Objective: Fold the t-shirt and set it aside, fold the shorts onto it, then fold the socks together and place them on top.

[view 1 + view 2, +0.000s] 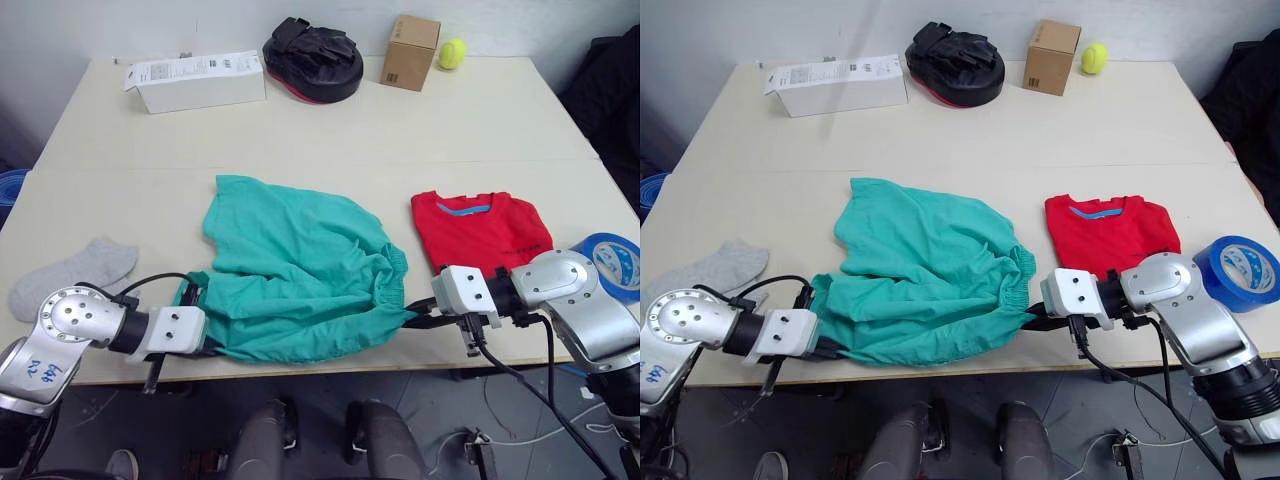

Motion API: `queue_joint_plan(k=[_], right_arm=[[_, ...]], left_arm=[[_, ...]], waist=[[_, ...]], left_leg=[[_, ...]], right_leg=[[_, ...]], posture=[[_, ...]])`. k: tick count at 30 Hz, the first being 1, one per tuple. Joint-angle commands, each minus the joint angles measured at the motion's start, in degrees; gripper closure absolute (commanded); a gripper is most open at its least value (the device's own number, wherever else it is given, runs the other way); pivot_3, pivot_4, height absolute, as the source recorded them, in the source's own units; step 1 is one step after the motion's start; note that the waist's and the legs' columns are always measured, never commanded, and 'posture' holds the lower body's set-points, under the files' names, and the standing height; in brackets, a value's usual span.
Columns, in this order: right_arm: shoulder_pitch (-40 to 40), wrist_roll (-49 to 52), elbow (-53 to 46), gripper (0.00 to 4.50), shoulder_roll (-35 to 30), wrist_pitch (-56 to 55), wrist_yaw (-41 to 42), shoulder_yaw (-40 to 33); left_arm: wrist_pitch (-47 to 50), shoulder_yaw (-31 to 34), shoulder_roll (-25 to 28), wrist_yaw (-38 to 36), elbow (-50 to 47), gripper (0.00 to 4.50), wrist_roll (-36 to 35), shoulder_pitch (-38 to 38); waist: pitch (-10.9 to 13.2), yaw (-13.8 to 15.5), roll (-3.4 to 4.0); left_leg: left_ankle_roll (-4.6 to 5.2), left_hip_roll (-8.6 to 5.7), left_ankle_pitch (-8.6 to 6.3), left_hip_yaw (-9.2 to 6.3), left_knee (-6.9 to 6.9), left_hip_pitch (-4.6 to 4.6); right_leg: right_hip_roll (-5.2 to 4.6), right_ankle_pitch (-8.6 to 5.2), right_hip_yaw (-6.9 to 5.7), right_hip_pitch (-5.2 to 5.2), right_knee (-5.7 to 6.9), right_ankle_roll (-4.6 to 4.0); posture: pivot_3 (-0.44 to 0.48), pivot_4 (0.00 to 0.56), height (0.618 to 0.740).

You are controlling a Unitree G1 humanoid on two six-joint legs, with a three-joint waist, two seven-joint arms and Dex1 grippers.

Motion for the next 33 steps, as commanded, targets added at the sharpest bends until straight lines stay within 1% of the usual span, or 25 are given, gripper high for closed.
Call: queue_joint_plan(k=[1,4,8,10,11,12,13,14,15,16,17,18,19,20,21,22,23,24,25,26,27,29,30,32,33], right_arm=[[1.95,5.37,-5.00,4.50,-3.60,1.56,4.77,-3.55],[3.60,7.11,-6.90,4.50,-5.78,2.07,7.14,-4.07],[4.31,6.68,-7.54,4.50,-6.82,1.35,8.44,-3.24],[3.46,4.54,-6.29,4.50,-6.13,-0.34,8.53,-1.69],[1.40,1.02,-3.84,4.50,-4.87,-2.52,7.46,0.19],[-1.82,-3.32,-0.27,4.50,-2.88,-4.94,5.29,2.15],[-9.65,-10.11,8.16,4.50,1.56,-8.67,-1.41,4.10],[-21.70,-17.24,20.35,4.50,7.72,-12.04,-15.62,4.22],[-30.02,-21.80,29.05,4.50,11.96,-14.45,-25.66,3.96],[-40.18,-28.61,39.01,4.50,14.62,-20.48,-41.85,3.03],[-46.54,-33.12,46.00,4.50,15.89,-25.39,-52.61,2.51],[-51.03,-36.67,50.53,4.50,15.84,-30.09,-61.35,1.95],[-54.68,-38.81,53.91,4.50,15.56,-33.66,-68.33,1.10],[-56.92,-39.24,56.10,4.50,15.09,-36.10,-71.52,0.35],[-58.32,-40.38,56.76,4.50,13.36,-39.64,-74.58,-0.40],[-58.82,-41.44,56.92,4.50,11.36,-42.28,-76.16,-0.85],[-58.47,-42.17,56.37,4.50,9.29,-45.07,-77.56,-1.52],[-57.53,-42.49,55.48,4.50,7.62,-47.30,-78.40,-2.20],[-56.18,-41.89,54.62,4.50,6.65,-48.94,-77.87,-2.74],[-54.12,-41.50,52.99,4.50,5.56,-50.76,-77.45,-3.12],[-51.80,-40.49,51.31,4.50,4.79,-52.28,-75.98,-3.28],[-45.48,-35.53,47.26,4.50,3.86,-54.13,-69.11,-2.88],[-43.30,-33.46,45.81,4.50,3.72,-54.38,-66.48,-2.90],[-35.79,-26.02,40.60,4.50,3.25,-52.94,-57.04,-1.64],[-31.39,-21.59,36.93,4.50,3.00,-50.68,-51.80,-0.85]], left_arm=[[8.49,4.35,6.46,-6.14,-7.15,4.50,-6.69,4.99],[12.12,7.12,9.19,-7.69,-10.34,4.50,-9.57,9.17],[12.36,9.34,9.97,-8.10,-10.74,4.50,-9.33,12.95],[10.87,8.62,8.28,-5.83,-8.61,4.50,-7.84,11.74],[8.91,6.73,6.32,-3.39,-5.57,4.50,-5.69,8.17],[7.26,4.46,4.12,-0.83,-2.02,4.50,-3.28,3.44],[4.23,1.73,-1.08,5.29,6.03,4.50,1.14,-7.94],[1.23,1.19,-8.14,17.47,19.35,4.50,5.46,-26.84],[-0.88,1.02,-12.92,26.01,28.91,4.50,8.21,-39.96],[-6.40,2.53,-16.08,37.67,40.73,4.50,11.34,-55.91],[-10.94,3.55,-17.49,44.86,49.09,4.50,13.39,-65.80],[-16.04,3.92,-17.22,49.05,54.80,4.50,15.12,-72.28],[-20.94,3.95,-16.60,51.53,59.23,4.50,16.42,-77.41],[-24.40,3.58,-15.91,52.11,62.15,4.50,17.17,-80.67],[-26.71,3.85,-15.44,50.48,63.17,4.50,16.44,-82.79],[-27.41,4.20,-15.29,47.53,62.53,4.50,14.94,-83.21],[-27.67,4.47,-15.14,44.05,60.46,4.50,13.14,-81.73],[-27.33,4.77,-14.98,40.77,57.24,4.50,11.18,-78.85],[-25.86,5.04,-14.77,37.96,53.37,4.50,9.22,-75.19],[-22.94,5.32,-14.23,34.91,47.70,4.50,6.89,-70.08],[-19.89,5.56,-13.36,32.07,41.48,4.50,4.64,-64.58],[-10.55,6.66,-11.00,27.05,27.88,4.50,-1.09,-52.10],[-6.95,7.29,-10.23,25.74,23.32,4.50,-3.11,-48.13],[2.48,9.01,-7.69,23.06,13.08,4.50,-8.15,-37.89],[4.62,9.96,-6.85,21.42,8.68,4.50,-10.10,-32.52]], waist=[[0.00,-0.01,0.00],[0.00,0.01,0.01],[0.00,0.03,0.01],[0.00,0.14,0.01],[-0.02,0.15,0.05],[-0.04,0.15,0.09],[-0.04,0.13,0.09],[-0.19,0.11,0.35],[0.04,0.52,0.49],[0.78,0.65,-0.08],[1.20,0.69,-1.02],[1.06,0.27,-1.31],[0.98,-0.03,-1.30],[0.67,-0.07,-1.00],[0.37,-0.13,-0.78],[0.27,-0.08,-0.60],[0.13,-0.09,-0.38],[0.09,-0.08,-0.20],[0.04,-0.09,-0.10],[0.03,-0.21,-0.10],[0.04,-0.27,-0.09],[0.09,-0.99,-0.10],[0.13,-1.41,-0.13],[0.20,-1.76,-0.12],[0.23,-1.75,-0.08]], left_leg=[[0.00,0.00,0.00,-0.01,-0.01,0.00],[0.02,0.00,0.00,-0.01,-0.02,0.03],[-0.22,0.00,-0.13,-0.02,0.00,0.05],[-0.24,0.00,-0.14,-0.02,0.00,0.05],[-0.24,0.00,-0.14,-0.02,0.00,0.04],[-0.24,0.00,-0.14,-0.01,-0.01,0.06],[-0.25,0.00,-0.14,-0.01,-0.01,0.06],[-0.26,0.00,-0.11,0.00,-0.02,-0.06],[-0.24,-0.02,-0.14,0.02,-0.07,0.30],[-0.18,-0.01,0.23,-0.06,0.24,0.07],[-0.32,0.11,1.25,-0.31,-0.01,-0.84],[-0.70,0.13,2.39,-0.52,-0.10,-2.50],[-0.60,0.10,3.07,-0.49,-0.08,-3.78],[-0.30,-0.15,3.33,-0.21,-0.20,-4.11],[-0.38,-0.19,3.05,-0.15,-0.35,-3.98],[-0.26,-0.24,2.82,-0.11,-0.66,-3.68],[-0.15,-0.32,2.59,0.02,-1.24,-2.89],[0.02,-0.28,2.27,0.08,-1.28,-2.46],[0.13,-0.23,1.79,0.18,-1.24,-2.00],[0.18,-0.25,1.56,0.21,-1.13,-1.89],[0.23,-0.27,1.50,0.22,-1.07,-1.91],[0.26,-0.25,1.48,0.14,-0.88,-2.11],[0.30,-0.26,1.46,0.13,-0.72,-2.23],[0.34,-0.19,1.46,0.11,-0.36,-2.48],[0.37,-0.14,1.45,0.13,-0.31,-2.56]], right_leg=[[0.00,0.00,0.00,0.00,-0.01,0.00],[0.00,0.00,0.00,0.04,-0.04,0.00],[0.01,0.00,0.01,0.08,-0.09,0.00],[0.00,0.00,0.01,0.08,-0.11,-0.01],[0.00,0.00,0.01,0.08,-0.14,-0.01],[0.00,0.00,0.02,0.10,-0.18,-0.01],[0.00,0.00,0.02,0.11,-0.20,-0.01],[0.02,-0.02,0.01,0.02,-0.29,-0.05],[0.01,0.18,0.04,0.30,-0.29,0.14],[0.26,0.10,-0.09,0.39,-0.30,-0.19],[0.21,0.79,-0.40,-0.54,-0.36,-0.59],[0.18,1.70,-0.59,-2.29,0.02,-0.93],[0.20,2.39,-0.62,-3.87,0.57,-0.82],[0.00,2.56,-0.60,-4.53,1.11,-0.86],[-0.01,2.55,-0.80,-4.53,1.09,-0.87],[0.08,2.54,-1.22,-4.30,0.91,-0.86],[0.05,2.49,-1.78,-3.71,0.83,-0.77],[0.06,2.43,-2.06,-3.32,0.88,-0.66],[0.05,2.04,-2.24,-2.79,0.79,-0.06],[0.01,1.73,-2.22,-2.63,0.76,0.28],[-0.02,1.62,-2.20,-2.61,0.76,0.38],[0.02,1.62,-2.19,-2.62,0.73,0.39],[0.02,1.62,-2.18,-2.61,0.71,0.39],[0.07,1.61,-2.15,-2.61,0.60,0.38],[0.10,1.58,-2.13,-2.57,0.54,0.33]], posture=[[0.000,0.150,0.740],[0.000,0.150,0.740],[0.000,0.150,0.740],[0.000,0.150,0.740],[0.000,0.150,0.740],[0.000,0.150,0.740],[0.000,0.150,0.740],[0.000,0.150,0.740],[0.000,0.150,0.740],[0.000,0.150,0.740],[0.000,0.150,0.740],[0.000,0.150,0.740],[0.000,0.150,0.740],[0.000,0.150,0.740],[0.000,0.150,0.740],[0.000,0.150,0.740],[0.000,0.150,0.740],[0.000,0.150,0.740],[0.000,0.150,0.740],[0.000,0.150,0.740],[0.000,0.150,0.740],[0.000,0.150,0.740],[0.000,0.150,0.740],[0.000,0.150,0.740],[0.000,0.150,0.740]])
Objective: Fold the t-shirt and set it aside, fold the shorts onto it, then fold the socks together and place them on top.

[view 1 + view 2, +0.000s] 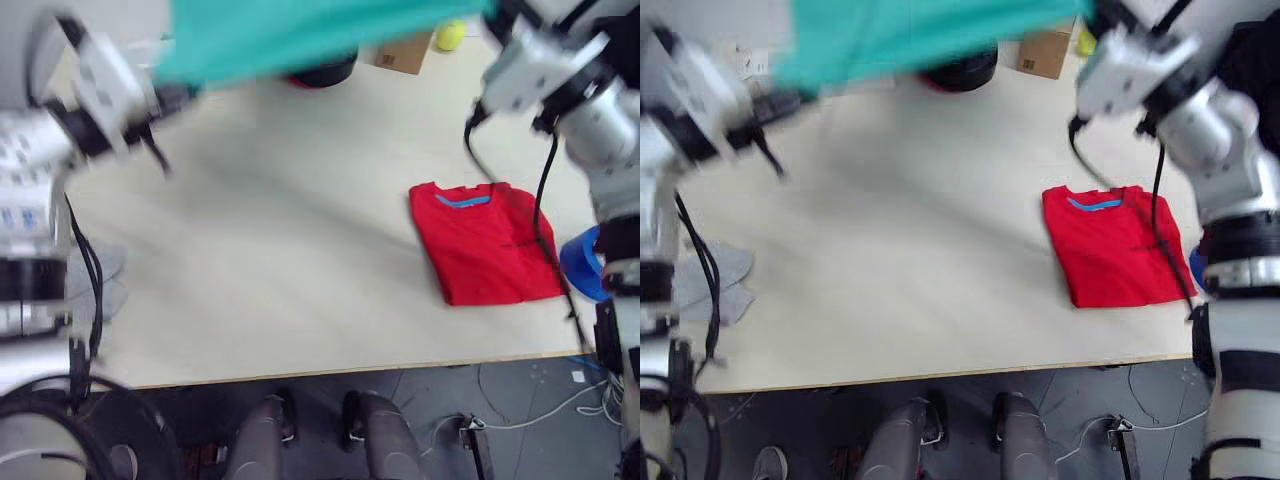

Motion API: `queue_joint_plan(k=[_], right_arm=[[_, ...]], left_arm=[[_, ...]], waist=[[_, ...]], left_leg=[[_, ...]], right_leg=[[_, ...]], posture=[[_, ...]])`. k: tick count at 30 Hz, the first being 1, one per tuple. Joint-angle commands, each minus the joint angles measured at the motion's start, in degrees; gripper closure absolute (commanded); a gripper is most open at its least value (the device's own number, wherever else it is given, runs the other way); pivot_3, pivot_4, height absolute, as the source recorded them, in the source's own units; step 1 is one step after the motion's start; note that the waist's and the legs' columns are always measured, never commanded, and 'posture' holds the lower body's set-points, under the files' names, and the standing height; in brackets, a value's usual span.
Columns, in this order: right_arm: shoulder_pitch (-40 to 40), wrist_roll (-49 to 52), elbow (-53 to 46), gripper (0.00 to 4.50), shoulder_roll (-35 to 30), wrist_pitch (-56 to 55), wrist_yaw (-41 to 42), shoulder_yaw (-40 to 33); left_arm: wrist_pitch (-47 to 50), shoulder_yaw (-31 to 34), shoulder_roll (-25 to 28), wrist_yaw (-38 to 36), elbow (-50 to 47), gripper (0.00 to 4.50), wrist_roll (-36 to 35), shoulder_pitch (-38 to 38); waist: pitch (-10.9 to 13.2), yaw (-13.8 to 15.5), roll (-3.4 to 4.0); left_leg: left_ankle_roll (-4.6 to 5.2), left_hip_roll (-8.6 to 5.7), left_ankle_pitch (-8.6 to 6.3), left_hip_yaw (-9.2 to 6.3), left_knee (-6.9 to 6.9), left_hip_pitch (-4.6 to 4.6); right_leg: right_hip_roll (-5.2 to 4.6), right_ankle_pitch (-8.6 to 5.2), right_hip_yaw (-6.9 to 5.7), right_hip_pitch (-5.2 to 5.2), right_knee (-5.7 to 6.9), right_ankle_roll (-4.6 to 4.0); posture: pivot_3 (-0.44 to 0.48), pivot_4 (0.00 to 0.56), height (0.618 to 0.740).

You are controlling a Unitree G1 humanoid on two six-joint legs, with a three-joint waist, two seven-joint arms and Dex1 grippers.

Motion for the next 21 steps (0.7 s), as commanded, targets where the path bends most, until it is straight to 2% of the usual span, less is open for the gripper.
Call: queue_joint_plan(k=[1,3,5,6,8,9,10,11,12,13,14,15,16,18,21], right_arm=[[9.34,13.70,-11.31,4.50,-2.60,4.75,14.56,-0.21],[15.02,17.06,-16.03,4.50,-3.02,8.71,20.57,0.57],[20.52,15.54,-17.17,4.50,-2.87,8.89,23.36,1.57],[22.83,16.14,-17.75,4.50,-2.68,10.66,25.39,1.76],[25.71,16.28,-18.26,4.50,-2.69,12.69,28.20,1.50],[27.21,17.51,-19.10,4.50,-3.09,14.15,30.49,1.45],[28.53,18.71,-20.20,4.50,-3.47,15.35,32.44,1.20],[29.72,19.84,-21.38,4.50,-3.90,17.27,34.31,0.89],[30.79,20.89,-22.62,4.50,-4.35,19.12,36.13,0.66],[32.02,21.81,-23.82,4.50,-5.02,19.96,38.05,0.43],[32.96,22.34,-24.84,4.50,-5.48,20.83,39.51,0.27],[33.77,22.75,-25.69,4.50,-5.89,21.80,40.72,0.15],[34.72,23.14,-26.56,4.50,-6.42,21.82,42.31,0.15],[36.18,23.80,-28.20,4.50,-7.13,22.84,44.63,0.13],[38.28,26.66,-32.00,4.50,-8.19,25.79,48.38,-0.09]], left_arm=[[12.33,6.46,5.32,-4.34,-16.83,4.50,-8.92,11.12],[16.25,7.48,6.83,-6.67,-22.67,4.50,-11.69,18.23],[22.51,8.18,10.16,-10.83,-29.52,4.50,-15.67,26.89],[23.55,8.22,11.17,-12.08,-31.74,4.50,-16.11,30.12],[24.15,8.49,12.44,-13.87,-34.39,4.50,-16.01,34.58],[23.73,8.65,13.07,-14.71,-35.10,4.50,-15.14,36.44],[23.35,8.64,13.58,-15.45,-35.29,4.50,-14.14,38.09],[22.53,8.66,13.93,-16.06,-35.16,4.50,-13.07,39.32],[22.08,8.64,14.26,-16.53,-34.96,4.50,-12.27,40.38],[21.87,8.83,14.60,-17.21,-34.81,4.50,-11.86,41.52],[21.62,9.08,14.90,-17.88,-34.81,4.50,-11.59,42.46],[21.52,9.31,15.25,-18.55,-34.90,4.50,-11.43,43.30],[21.40,9.67,15.92,-19.75,-35.11,4.50,-11.21,44.64],[21.18,10.22,17.08,-21.84,-35.23,4.50,-10.71,46.76],[22.35,10.55,18.41,-24.18,-35.02,4.50,-11.67,48.21]], waist=[[0.07,0.04,0.07],[0.21,0.29,0.32],[0.27,0.28,0.42],[0.30,0.40,0.48],[0.24,0.90,0.52],[0.20,1.65,0.41],[0.11,1.89,0.00],[0.19,2.09,-0.53],[0.09,2.36,0.06],[-0.03,2.56,0.53],[-0.09,2.53,0.88],[-0.09,2.35,0.91],[-0.10,2.13,0.89],[-0.17,1.61,0.77],[-0.18,1.60,0.74]], left_leg=[[0.05,0.04,0.02,-0.01,0.19,0.02],[0.20,0.07,0.14,-0.04,0.26,0.65],[0.26,0.04,0.22,-0.01,0.18,1.37],[-0.02,0.06,0.10,-0.02,0.06,1.85],[0.08,0.20,-0.09,-0.11,-0.21,2.46],[0.04,0.13,0.03,0.01,-0.57,2.41],[0.07,0.08,0.40,0.61,-1.08,2.48],[-0.04,-0.03,0.79,1.47,-1.38,3.04],[-0.67,-0.43,1.28,1.99,-1.28,3.43],[-1.86,-0.66,0.71,-0.02,0.35,3.04],[-2.49,-0.88,0.07,-2.19,1.18,2.78],[-1.71,-0.89,-0.11,-3.28,1.22,2.62],[-1.69,-0.66,-0.44,-3.53,1.13,2.74],[-1.52,-0.47,-0.73,-3.54,0.95,2.84],[-1.56,-0.47,-0.73,-3.40,0.73,2.86]], right_leg=[[-0.01,-0.04,0.03,0.17,-0.02,-0.05],[-0.02,-0.17,0.22,1.06,-0.50,-0.26],[-0.03,-0.26,0.55,1.84,-0.96,-0.50],[-0.08,-0.21,0.60,2.32,-1.24,-0.65],[-0.02,-0.05,0.86,3.04,-1.43,-0.82],[0.31,-0.08,1.81,2.91,-0.65,-0.96],[1.00,-1.46,3.16,2.74,1.41,-2.57],[1.15,-3.25,4.05,2.75,2.54,-3.76],[0.00,-5.00,5.60,2.49,2.04,-2.50],[0.02,-5.10,5.26,2.45,2.21,-2.36],[0.37,-5.09,4.85,2.98,2.19,-2.46],[0.75,-5.03,4.38,3.36,1.93,-2.48],[1.00,-4.80,4.11,3.71,1.69,-2.37],[1.20,-4.17,4.03,3.97,1.30,-1.35],[1.24,-4.12,4.05,3.92,1.17,-1.26]], posture=[[0.000,0.150,0.740],[0.000,0.150,0.740],[0.000,0.150,0.740],[0.000,0.150,0.740],[0.000,0.150,0.740],[0.000,0.150,0.740],[0.000,0.150,0.740],[0.000,0.150,0.740],[0.000,0.150,0.740],[0.000,0.150,0.740],[0.000,0.150,0.740],[0.000,0.150,0.740],[0.000,0.150,0.740],[0.000,0.150,0.740],[0.000,0.150,0.740]])
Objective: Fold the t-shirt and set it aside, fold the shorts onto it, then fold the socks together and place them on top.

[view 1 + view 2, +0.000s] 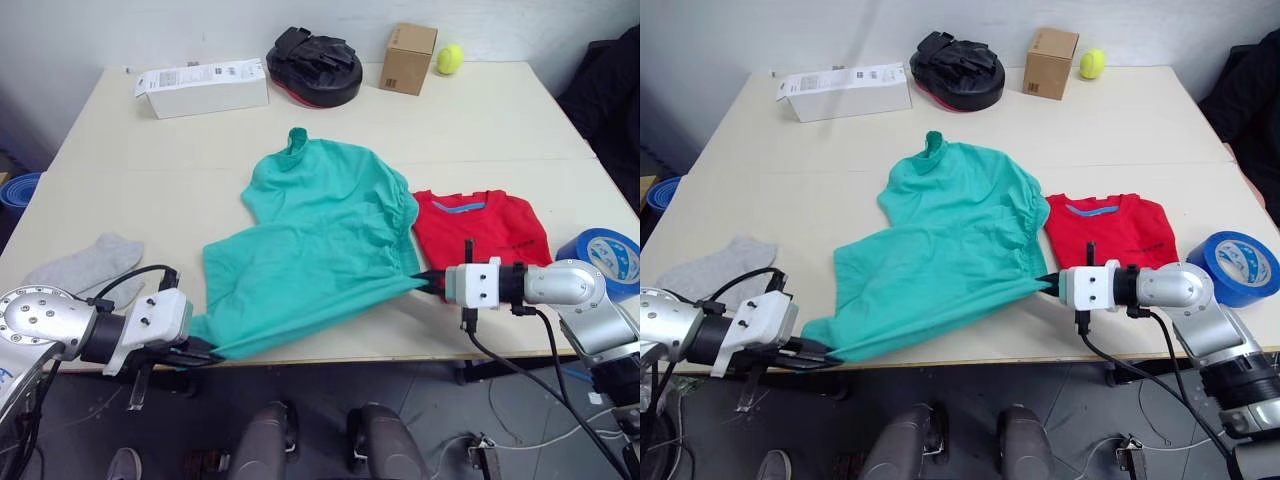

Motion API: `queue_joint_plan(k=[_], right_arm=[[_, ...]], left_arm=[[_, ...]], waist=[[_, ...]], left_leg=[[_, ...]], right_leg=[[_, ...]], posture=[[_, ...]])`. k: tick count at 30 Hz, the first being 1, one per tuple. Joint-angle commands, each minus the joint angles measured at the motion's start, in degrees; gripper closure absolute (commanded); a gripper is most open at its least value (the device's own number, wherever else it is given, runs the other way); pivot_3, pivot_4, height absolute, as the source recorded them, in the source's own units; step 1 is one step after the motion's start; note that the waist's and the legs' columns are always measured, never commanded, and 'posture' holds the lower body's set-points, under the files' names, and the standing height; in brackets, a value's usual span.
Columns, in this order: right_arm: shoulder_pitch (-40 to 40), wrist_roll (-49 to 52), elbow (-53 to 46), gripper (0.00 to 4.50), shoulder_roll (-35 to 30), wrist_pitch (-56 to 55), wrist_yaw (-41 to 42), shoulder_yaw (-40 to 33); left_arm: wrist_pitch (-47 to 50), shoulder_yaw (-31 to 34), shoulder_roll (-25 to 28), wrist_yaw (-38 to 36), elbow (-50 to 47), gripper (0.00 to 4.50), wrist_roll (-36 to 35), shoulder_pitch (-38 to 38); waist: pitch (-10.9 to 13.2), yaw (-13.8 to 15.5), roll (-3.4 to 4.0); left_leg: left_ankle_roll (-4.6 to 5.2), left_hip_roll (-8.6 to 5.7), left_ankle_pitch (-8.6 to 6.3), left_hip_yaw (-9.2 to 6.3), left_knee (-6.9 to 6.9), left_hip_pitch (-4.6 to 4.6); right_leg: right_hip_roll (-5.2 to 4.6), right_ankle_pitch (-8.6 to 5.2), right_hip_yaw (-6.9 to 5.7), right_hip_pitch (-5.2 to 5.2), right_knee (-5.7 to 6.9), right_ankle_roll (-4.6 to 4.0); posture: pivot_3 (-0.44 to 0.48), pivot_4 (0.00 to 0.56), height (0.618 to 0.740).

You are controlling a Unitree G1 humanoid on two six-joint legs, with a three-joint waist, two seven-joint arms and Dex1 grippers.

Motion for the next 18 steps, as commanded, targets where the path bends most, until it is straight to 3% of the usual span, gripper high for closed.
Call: queue_joint_plan(k=[1,10,13,16,18], right_arm=[[1.97,4.34,-5.00,4.50,-2.57,4.00,4.53,-3.06],[6.89,15.28,-15.54,4.50,-7.23,18.88,14.23,-5.79],[8.46,20.04,-19.16,4.50,-8.88,25.58,15.64,-7.40],[9.26,20.82,-20.57,4.50,-8.12,28.76,14.69,-8.69],[9.34,20.23,-20.11,4.50,-6.80,30.17,12.92,-9.12]], left_arm=[[1.51,2.47,1.79,-3.63,0.03,4.50,-1.06,1.81],[10.49,12.31,5.85,-17.35,-2.74,4.50,-9.96,9.55],[7.02,13.36,6.63,-18.40,-0.06,4.50,-6.62,9.39],[0.86,9.54,7.42,-16.37,6.02,4.50,-3.12,3.66],[-2.33,2.57,6.70,-13.84,11.98,4.50,-0.44,-7.35]], waist=[[0.01,0.15,-0.01],[0.04,0.23,-0.16],[0.04,0.37,-0.16],[0.04,0.41,-0.18],[0.03,0.76,-0.18]], left_leg=[[0.00,0.00,0.01,0.02,-0.07,0.01],[-0.06,-0.01,-0.09,0.08,-0.39,0.28],[-0.09,0.01,-0.03,0.08,-0.71,0.60],[-0.11,0.03,-0.04,0.08,-0.81,0.62],[-0.11,0.02,-0.05,0.10,-0.87,0.60]], right_leg=[[0.01,0.00,0.00,-0.01,-0.01,0.01],[0.01,0.17,0.13,0.09,-0.16,0.02],[0.02,0.25,0.12,0.40,-0.52,-0.04],[0.02,0.27,0.11,0.44,-0.71,-0.07],[0.01,0.28,0.11,0.43,-0.81,-0.06]], posture=[[0.000,0.150,0.740],[0.000,0.150,0.740],[0.000,0.150,0.740],[0.000,0.150,0.740],[0.000,0.150,0.740]])
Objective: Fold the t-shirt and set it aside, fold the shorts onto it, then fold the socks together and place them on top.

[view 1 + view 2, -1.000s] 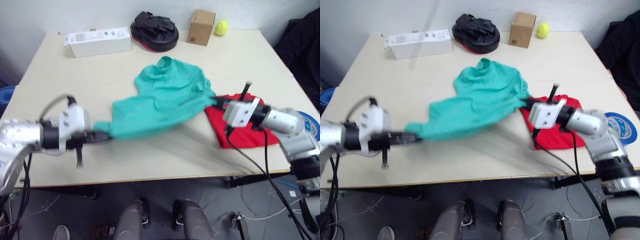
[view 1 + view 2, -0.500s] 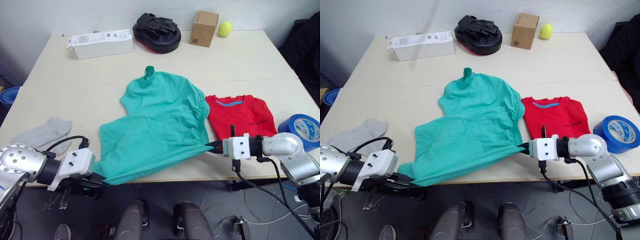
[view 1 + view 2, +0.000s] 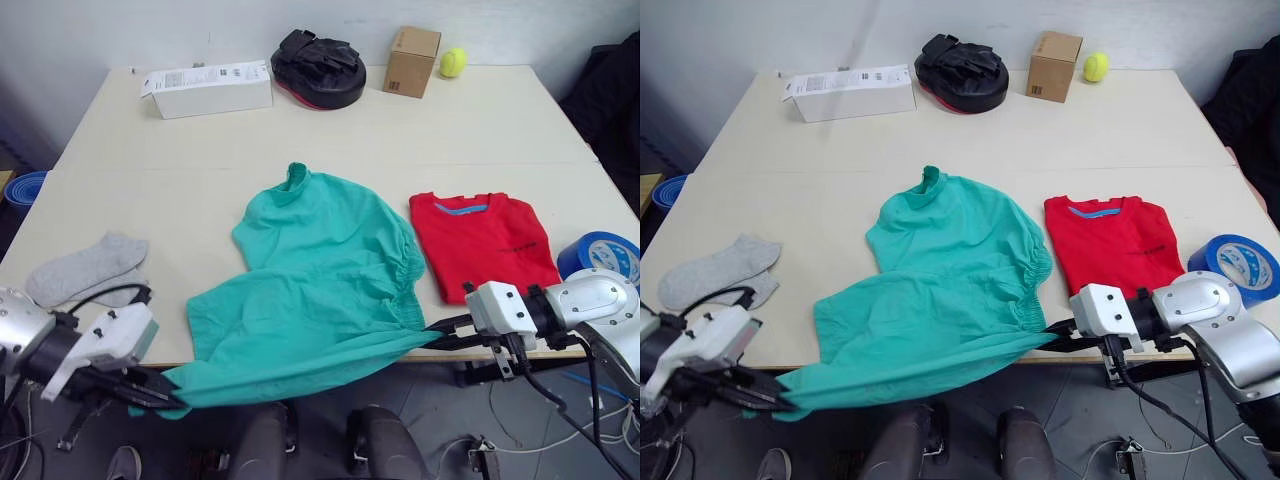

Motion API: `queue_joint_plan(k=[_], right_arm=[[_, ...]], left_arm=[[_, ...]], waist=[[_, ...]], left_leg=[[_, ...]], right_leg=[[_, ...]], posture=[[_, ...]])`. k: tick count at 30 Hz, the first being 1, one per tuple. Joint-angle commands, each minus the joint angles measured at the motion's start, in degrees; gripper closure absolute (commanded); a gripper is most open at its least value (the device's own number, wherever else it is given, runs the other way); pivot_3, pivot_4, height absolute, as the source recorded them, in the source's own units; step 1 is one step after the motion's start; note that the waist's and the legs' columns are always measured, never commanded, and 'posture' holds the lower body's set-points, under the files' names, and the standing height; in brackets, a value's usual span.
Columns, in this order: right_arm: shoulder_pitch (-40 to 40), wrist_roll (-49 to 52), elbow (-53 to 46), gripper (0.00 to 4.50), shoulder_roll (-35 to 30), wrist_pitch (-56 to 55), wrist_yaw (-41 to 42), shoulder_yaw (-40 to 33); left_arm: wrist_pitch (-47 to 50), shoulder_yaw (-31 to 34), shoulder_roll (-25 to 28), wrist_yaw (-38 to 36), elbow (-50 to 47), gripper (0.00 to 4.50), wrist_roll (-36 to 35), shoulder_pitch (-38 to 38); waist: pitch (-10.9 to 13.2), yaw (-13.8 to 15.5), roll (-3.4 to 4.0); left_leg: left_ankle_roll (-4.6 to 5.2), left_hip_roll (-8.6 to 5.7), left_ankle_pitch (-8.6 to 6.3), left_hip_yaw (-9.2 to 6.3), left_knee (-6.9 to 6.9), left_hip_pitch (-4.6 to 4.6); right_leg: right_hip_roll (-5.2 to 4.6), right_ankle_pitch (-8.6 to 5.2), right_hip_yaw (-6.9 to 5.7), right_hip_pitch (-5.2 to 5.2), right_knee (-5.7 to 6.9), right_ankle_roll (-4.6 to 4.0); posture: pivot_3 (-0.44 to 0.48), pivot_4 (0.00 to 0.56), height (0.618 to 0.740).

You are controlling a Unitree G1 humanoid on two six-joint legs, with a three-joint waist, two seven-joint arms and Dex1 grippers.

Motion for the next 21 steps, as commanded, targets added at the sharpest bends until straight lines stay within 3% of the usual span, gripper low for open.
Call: queue_joint_plan(k=[1,7,12,15,17,21], right_arm=[[0.07,0.15,0.26,4.50,1.27,3.28,-2.59,-2.98],[-0.53,2.26,1.15,4.50,3.91,10.85,-7.84,-6.21],[-0.96,2.81,3.77,4.50,7.30,17.72,-17.47,-12.22],[-0.86,3.50,4.72,4.50,8.49,21.36,-21.51,-15.55],[-1.36,4.32,5.66,4.50,9.75,24.40,-25.51,-18.37],[-2.20,5.24,4.95,4.50,11.83,29.12,-31.27,-21.69]], left_arm=[[-5.96,-9.24,-0.50,-0.03,9.95,4.50,5.79,-15.05],[-16.55,-28.93,-15.69,0.01,35.01,4.50,21.51,-53.74],[-33.61,-34.24,-33.32,9.21,64.84,4.50,32.14,-79.44],[-42.70,-34.23,-39.79,15.10,77.91,4.50,35.48,-88.25],[-48.72,-33.94,-44.27,23.02,85.72,4.50,37.96,-93.27],[-55.53,-35.09,-48.94,34.05,94.28,4.50,43.29,-97.91]], waist=[[-0.01,0.39,-0.02],[-0.07,1.74,-0.17],[0.10,2.53,-0.56],[0.16,2.57,-0.66],[0.17,2.39,-0.68],[0.19,2.33,-0.71]], left_leg=[[0.00,0.00,0.00,0.00,-0.02,0.00],[0.26,-0.09,0.22,0.20,-0.06,-0.33],[0.40,-0.12,0.41,0.23,0.47,-1.04],[0.67,-0.29,0.42,0.28,0.60,-1.21],[0.84,-0.40,0.37,0.40,0.60,-1.24],[1.01,-0.49,0.32,0.44,0.63,-1.28]], right_leg=[[0.00,0.01,0.00,0.00,-0.01,0.01],[0.02,0.14,0.00,-0.35,0.02,0.16],[0.10,0.31,-0.08,-0.77,0.10,0.49],[-0.07,0.52,-0.07,-0.77,-0.08,0.87],[-0.25,0.62,-0.09,-0.77,-0.22,1.05],[-0.40,0.74,-0.17,-0.75,-0.35,1.27]], posture=[[0.000,0.150,0.740],[0.000,0.150,0.740],[0.000,0.150,0.740],[0.000,0.150,0.740],[0.000,0.150,0.740],[0.000,0.150,0.740]])
